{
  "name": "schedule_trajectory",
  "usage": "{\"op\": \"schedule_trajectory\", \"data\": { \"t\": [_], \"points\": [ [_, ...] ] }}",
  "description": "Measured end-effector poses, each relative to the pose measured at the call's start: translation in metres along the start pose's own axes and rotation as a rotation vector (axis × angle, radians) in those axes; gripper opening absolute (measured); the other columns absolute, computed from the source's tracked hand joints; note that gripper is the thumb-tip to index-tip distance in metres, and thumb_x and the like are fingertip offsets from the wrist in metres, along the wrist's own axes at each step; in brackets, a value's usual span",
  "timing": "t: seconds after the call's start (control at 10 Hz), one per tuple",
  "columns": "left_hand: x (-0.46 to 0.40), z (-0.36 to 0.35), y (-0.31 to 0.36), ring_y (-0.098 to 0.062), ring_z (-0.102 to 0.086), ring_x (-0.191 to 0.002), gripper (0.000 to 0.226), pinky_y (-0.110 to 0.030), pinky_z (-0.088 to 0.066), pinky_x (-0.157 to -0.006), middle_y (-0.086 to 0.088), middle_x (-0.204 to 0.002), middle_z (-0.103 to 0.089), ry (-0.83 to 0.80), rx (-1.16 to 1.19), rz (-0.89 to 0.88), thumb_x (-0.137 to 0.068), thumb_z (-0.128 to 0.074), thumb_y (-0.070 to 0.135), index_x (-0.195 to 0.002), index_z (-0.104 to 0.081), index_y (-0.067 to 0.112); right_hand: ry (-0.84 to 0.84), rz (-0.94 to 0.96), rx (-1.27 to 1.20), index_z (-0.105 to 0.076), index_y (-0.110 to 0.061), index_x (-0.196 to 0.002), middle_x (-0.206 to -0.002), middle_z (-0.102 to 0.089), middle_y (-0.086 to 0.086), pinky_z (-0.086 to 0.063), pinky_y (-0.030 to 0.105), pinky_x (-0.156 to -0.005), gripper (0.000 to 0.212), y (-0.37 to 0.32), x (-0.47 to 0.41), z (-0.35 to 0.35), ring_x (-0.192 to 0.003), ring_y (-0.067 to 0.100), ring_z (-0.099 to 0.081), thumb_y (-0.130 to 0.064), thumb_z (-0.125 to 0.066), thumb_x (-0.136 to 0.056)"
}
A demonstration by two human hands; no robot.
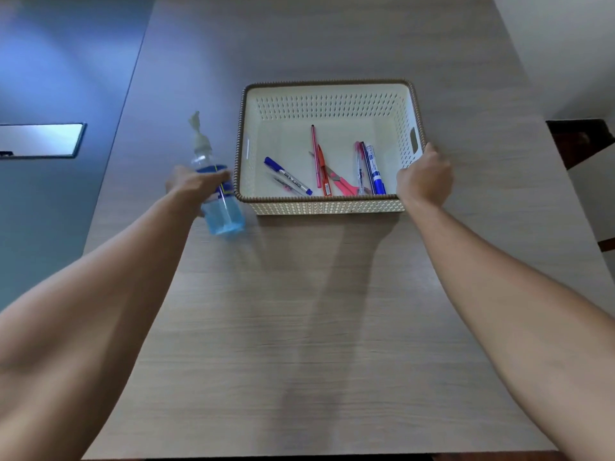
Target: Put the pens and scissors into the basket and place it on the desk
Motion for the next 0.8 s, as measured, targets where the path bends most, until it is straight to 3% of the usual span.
{"op": "schedule_trajectory", "data": {
  "t": [0.1, 0.2, 0.4, 0.5, 0.7, 0.8],
  "points": [
    [-0.011, 0.014, 0.027, -0.019, -0.067, -0.095, 0.075, -0.038, -0.059, -0.087, -0.003, -0.109, -0.067, 0.136, 0.046, -0.138, -0.053, -0.089, 0.052, -0.111, -0.061, 0.014, 0.013, 0.002, 0.003, -0.059, -0.005, -0.109, -0.109, -0.068, 0.017, -0.055, 0.041, -0.077, 0.025, 0.0, -0.001, -0.001, -0.1, 0.036, -0.066, -0.001, -0.061, -0.084],
    [-0.019, 0.017, 0.048, -0.019, -0.059, -0.109, 0.078, -0.033, -0.053, -0.098, -0.004, -0.12, -0.058, 0.205, 0.099, -0.272, -0.063, -0.09, 0.034, -0.124, -0.047, 0.014, 0.016, 0.003, 0.005, -0.059, -0.006, -0.108, -0.109, -0.069, 0.016, -0.055, 0.04, -0.076, 0.025, 0.0, -0.001, -0.001, -0.099, 0.035, -0.066, -0.002, -0.063, -0.084],
    [-0.028, 0.007, 0.041, -0.02, -0.061, -0.111, 0.072, -0.034, -0.052, -0.1, -0.006, -0.121, -0.058, 0.221, 0.155, -0.338, -0.065, -0.088, 0.026, -0.112, -0.034, 0.028, 0.017, 0.0, 0.006, -0.059, -0.007, -0.109, -0.11, -0.069, 0.015, -0.053, 0.038, -0.075, 0.026, 0.002, -0.002, -0.003, -0.1, 0.036, -0.066, -0.001, -0.058, -0.083],
    [-0.028, 0.003, 0.038, -0.018, -0.058, -0.111, 0.071, -0.027, -0.049, -0.101, -0.003, -0.117, -0.056, 0.216, 0.164, -0.353, -0.069, -0.087, 0.023, -0.11, -0.03, 0.03, 0.019, 0.002, 0.003, -0.059, -0.007, -0.108, -0.11, -0.069, 0.015, -0.053, 0.039, -0.075, 0.026, 0.003, -0.003, -0.006, -0.099, 0.037, -0.065, -0.001, -0.057, -0.083],
    [-0.013, 0.005, 0.032, -0.019, -0.056, -0.116, 0.086, -0.022, -0.042, -0.097, -0.006, -0.129, -0.058, 0.173, 0.114, -0.33, -0.069, -0.088, 0.027, -0.136, -0.035, 0.018, -0.016, 0.006, -0.046, -0.057, -0.009, -0.113, -0.113, -0.067, 0.014, -0.052, 0.041, -0.078, 0.027, 0.001, 0.0, 0.0, -0.102, 0.036, -0.064, -0.005, -0.055, -0.086],
    [0.005, 0.005, 0.013, -0.025, -0.05, -0.132, 0.082, -0.026, -0.039, -0.103, -0.01, -0.146, -0.052, 0.173, -0.013, -0.307, -0.08, -0.076, 0.025, -0.147, -0.03, 0.012, -0.027, -0.067, -0.09, -0.051, -0.013, -0.131, -0.129, -0.06, 0.012, -0.049, 0.042, -0.088, 0.038, 0.008, 0.001, 0.008, -0.117, 0.034, -0.056, -0.021, -0.05, -0.094]
  ]
}}
Point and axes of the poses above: each hand's wrist, its own x-axis away from the middle knuckle, its own z-axis out of the back of the hand, y = z × x, the point moved 7 cm from there along -x, towards the middle knuckle
